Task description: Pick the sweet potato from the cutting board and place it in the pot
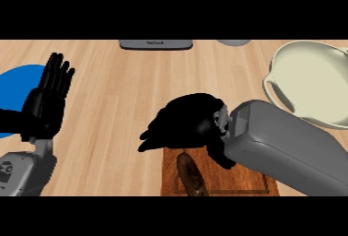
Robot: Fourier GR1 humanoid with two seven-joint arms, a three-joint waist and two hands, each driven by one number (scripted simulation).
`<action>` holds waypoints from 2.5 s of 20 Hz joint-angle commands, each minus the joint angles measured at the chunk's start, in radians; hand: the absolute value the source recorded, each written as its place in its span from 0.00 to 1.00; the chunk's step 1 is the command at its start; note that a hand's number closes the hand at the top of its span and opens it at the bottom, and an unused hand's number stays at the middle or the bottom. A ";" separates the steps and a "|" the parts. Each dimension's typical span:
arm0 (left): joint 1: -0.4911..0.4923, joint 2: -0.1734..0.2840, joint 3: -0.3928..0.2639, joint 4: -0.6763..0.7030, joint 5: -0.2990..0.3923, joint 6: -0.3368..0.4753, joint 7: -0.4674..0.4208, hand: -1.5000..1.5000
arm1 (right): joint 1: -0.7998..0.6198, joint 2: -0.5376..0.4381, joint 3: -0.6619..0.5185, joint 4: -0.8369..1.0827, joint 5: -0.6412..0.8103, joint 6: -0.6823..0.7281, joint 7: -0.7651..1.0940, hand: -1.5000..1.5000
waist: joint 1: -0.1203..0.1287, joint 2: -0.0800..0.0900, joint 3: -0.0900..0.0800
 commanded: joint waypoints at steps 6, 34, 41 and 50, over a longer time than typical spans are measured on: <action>-0.009 -0.004 0.049 0.022 0.001 -0.042 0.011 0.50 | 0.164 0.108 0.044 -0.086 0.101 0.111 0.224 0.00 | -0.010 0.000 0.000; 0.014 -0.113 0.080 -0.062 -0.118 -0.052 0.068 0.50 | 0.412 0.142 0.113 0.016 0.624 -0.062 -0.078 0.00 | 0.000 0.002 0.001; 0.007 -0.076 0.149 -0.004 -0.078 -0.152 0.035 0.50 | 0.486 0.208 0.156 0.142 0.733 -0.163 -0.127 0.00 | 0.000 0.002 0.001; -0.032 -0.124 0.126 0.021 -0.135 -0.103 0.036 0.50 | 0.462 0.197 0.216 0.191 0.787 -0.249 -0.341 1.00 | 0.000 0.004 0.001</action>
